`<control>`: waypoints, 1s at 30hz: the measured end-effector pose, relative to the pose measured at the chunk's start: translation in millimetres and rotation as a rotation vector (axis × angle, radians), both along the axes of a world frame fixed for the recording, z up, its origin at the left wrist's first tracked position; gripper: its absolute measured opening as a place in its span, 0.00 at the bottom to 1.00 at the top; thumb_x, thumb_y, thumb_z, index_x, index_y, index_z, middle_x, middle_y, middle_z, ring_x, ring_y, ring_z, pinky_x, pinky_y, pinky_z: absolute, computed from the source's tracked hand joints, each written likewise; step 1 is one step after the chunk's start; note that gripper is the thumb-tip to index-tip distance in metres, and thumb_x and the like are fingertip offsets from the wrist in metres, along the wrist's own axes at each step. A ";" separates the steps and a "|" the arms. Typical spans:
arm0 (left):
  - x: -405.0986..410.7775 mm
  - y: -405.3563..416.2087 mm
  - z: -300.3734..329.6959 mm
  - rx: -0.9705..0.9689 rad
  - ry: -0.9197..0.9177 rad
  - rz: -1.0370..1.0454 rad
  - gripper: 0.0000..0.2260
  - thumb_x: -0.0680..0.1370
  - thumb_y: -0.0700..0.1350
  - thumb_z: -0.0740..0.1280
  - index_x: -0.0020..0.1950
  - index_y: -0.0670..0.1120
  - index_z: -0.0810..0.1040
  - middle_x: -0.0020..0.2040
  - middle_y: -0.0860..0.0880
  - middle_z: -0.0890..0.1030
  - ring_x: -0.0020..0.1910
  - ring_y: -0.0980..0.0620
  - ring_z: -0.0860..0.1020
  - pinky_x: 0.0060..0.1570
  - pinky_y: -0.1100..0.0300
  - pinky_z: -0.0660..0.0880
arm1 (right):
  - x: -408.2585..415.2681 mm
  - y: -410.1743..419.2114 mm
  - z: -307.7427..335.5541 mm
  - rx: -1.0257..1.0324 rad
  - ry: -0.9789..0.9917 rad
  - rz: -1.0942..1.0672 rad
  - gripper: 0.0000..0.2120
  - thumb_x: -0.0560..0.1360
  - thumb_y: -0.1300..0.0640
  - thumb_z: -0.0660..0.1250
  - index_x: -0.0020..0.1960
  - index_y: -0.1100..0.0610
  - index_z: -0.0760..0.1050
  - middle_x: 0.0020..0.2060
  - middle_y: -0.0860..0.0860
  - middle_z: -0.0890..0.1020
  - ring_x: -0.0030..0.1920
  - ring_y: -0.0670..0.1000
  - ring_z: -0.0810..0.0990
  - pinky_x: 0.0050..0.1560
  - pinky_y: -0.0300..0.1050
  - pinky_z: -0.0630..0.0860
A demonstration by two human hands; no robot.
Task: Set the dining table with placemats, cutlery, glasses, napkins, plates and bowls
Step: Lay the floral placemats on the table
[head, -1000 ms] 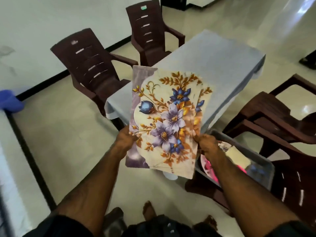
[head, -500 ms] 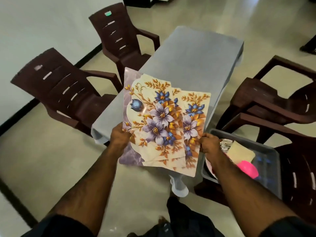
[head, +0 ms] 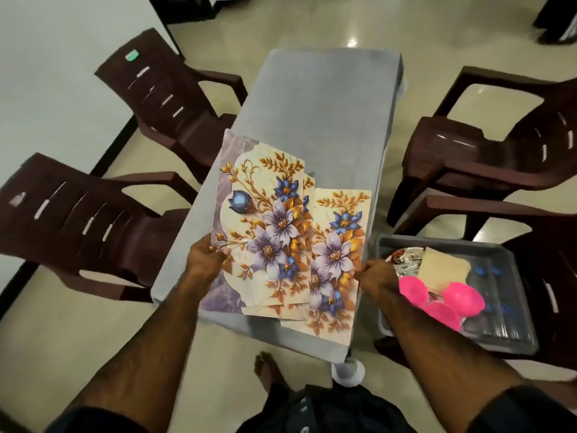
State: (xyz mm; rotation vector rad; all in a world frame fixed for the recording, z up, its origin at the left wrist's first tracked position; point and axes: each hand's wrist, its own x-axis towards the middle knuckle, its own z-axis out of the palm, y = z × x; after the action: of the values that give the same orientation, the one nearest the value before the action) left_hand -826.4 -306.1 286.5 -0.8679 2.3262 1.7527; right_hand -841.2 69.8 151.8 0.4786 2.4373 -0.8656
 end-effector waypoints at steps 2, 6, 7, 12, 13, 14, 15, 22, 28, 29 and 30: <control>-7.0 -9.0 4.9 0.022 0.012 -0.058 0.11 0.78 0.48 0.75 0.60 0.48 0.84 0.56 0.47 0.88 0.55 0.43 0.86 0.59 0.42 0.82 | -0.1 -9.9 4.4 0.154 0.098 0.010 0.21 0.76 0.39 0.68 0.55 0.56 0.81 0.51 0.55 0.85 0.51 0.59 0.85 0.50 0.49 0.82; -11.0 -33.8 7.9 0.196 0.031 -0.129 0.10 0.75 0.44 0.75 0.56 0.48 0.87 0.57 0.43 0.87 0.58 0.38 0.85 0.61 0.40 0.80 | -14.3 -59.6 18.6 -0.217 0.229 -0.101 0.20 0.75 0.40 0.74 0.59 0.54 0.78 0.51 0.51 0.83 0.50 0.55 0.82 0.52 0.48 0.79; -12.4 -42.0 6.8 0.237 0.024 -0.147 0.09 0.76 0.42 0.74 0.55 0.47 0.87 0.57 0.41 0.87 0.59 0.36 0.85 0.61 0.39 0.80 | -22.9 -77.2 28.9 -0.429 0.182 -0.187 0.18 0.76 0.47 0.76 0.61 0.55 0.78 0.52 0.51 0.84 0.53 0.55 0.83 0.53 0.47 0.79; -32.4 -86.1 10.4 0.293 -0.039 -0.272 0.09 0.79 0.33 0.71 0.52 0.44 0.88 0.57 0.37 0.86 0.56 0.35 0.85 0.57 0.41 0.83 | -56.9 -129.0 72.6 -0.762 0.136 -0.288 0.12 0.74 0.74 0.71 0.44 0.57 0.82 0.35 0.48 0.86 0.36 0.52 0.84 0.34 0.40 0.78; -42.8 -99.0 10.4 0.227 -0.039 -0.303 0.09 0.78 0.31 0.72 0.51 0.43 0.88 0.55 0.38 0.87 0.54 0.36 0.86 0.56 0.41 0.83 | -61.0 -135.7 73.2 -0.725 0.145 -0.319 0.13 0.73 0.74 0.70 0.45 0.57 0.83 0.35 0.49 0.87 0.37 0.54 0.85 0.34 0.43 0.80; -53.7 -123.5 10.2 0.178 -0.037 -0.348 0.09 0.76 0.30 0.74 0.52 0.42 0.87 0.54 0.40 0.88 0.54 0.37 0.86 0.57 0.40 0.83 | -64.4 -155.7 78.3 -0.685 0.192 -0.348 0.13 0.72 0.73 0.70 0.47 0.56 0.84 0.38 0.50 0.88 0.41 0.58 0.86 0.37 0.48 0.83; -66.9 -140.7 8.6 0.113 -0.037 -0.392 0.11 0.74 0.30 0.75 0.53 0.42 0.86 0.52 0.42 0.88 0.53 0.40 0.87 0.58 0.40 0.83 | -69.6 -168.1 79.8 -0.650 0.237 -0.384 0.15 0.72 0.71 0.70 0.51 0.53 0.85 0.42 0.51 0.89 0.44 0.61 0.87 0.42 0.56 0.84; -115.3 -169.0 9.5 0.223 0.028 -0.356 0.15 0.77 0.29 0.71 0.60 0.42 0.82 0.55 0.42 0.88 0.55 0.42 0.86 0.56 0.46 0.83 | -52.3 -222.6 131.3 -0.520 0.575 -0.388 0.18 0.75 0.74 0.68 0.49 0.51 0.84 0.44 0.48 0.87 0.46 0.49 0.87 0.45 0.43 0.83; -101.0 -180.0 -28.1 0.243 -0.006 -0.441 0.08 0.80 0.37 0.73 0.60 0.42 0.83 0.52 0.46 0.88 0.50 0.48 0.86 0.45 0.63 0.82 | -17.1 -245.2 145.9 -0.376 0.597 -0.272 0.15 0.75 0.78 0.68 0.58 0.64 0.80 0.47 0.48 0.84 0.43 0.32 0.83 0.47 0.29 0.76; -95.3 -178.9 -30.2 0.197 -0.007 -0.463 0.08 0.82 0.39 0.72 0.60 0.43 0.83 0.53 0.47 0.88 0.47 0.53 0.86 0.44 0.65 0.82 | -14.7 -247.6 144.6 -0.370 0.572 -0.257 0.12 0.77 0.74 0.69 0.59 0.67 0.80 0.49 0.51 0.84 0.43 0.31 0.82 0.47 0.29 0.76; -91.1 -176.7 -31.7 0.162 0.001 -0.468 0.07 0.82 0.40 0.71 0.60 0.42 0.83 0.52 0.47 0.87 0.44 0.57 0.85 0.44 0.64 0.83 | -14.2 -249.2 144.3 -0.340 0.539 -0.248 0.10 0.79 0.71 0.69 0.60 0.69 0.79 0.50 0.52 0.83 0.42 0.30 0.81 0.47 0.29 0.76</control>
State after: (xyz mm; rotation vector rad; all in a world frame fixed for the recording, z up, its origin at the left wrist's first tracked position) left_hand -917.5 -482.8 254.8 -0.2648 2.1209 1.6947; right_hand -855.5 -179.4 296.1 0.4697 2.6428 -1.6637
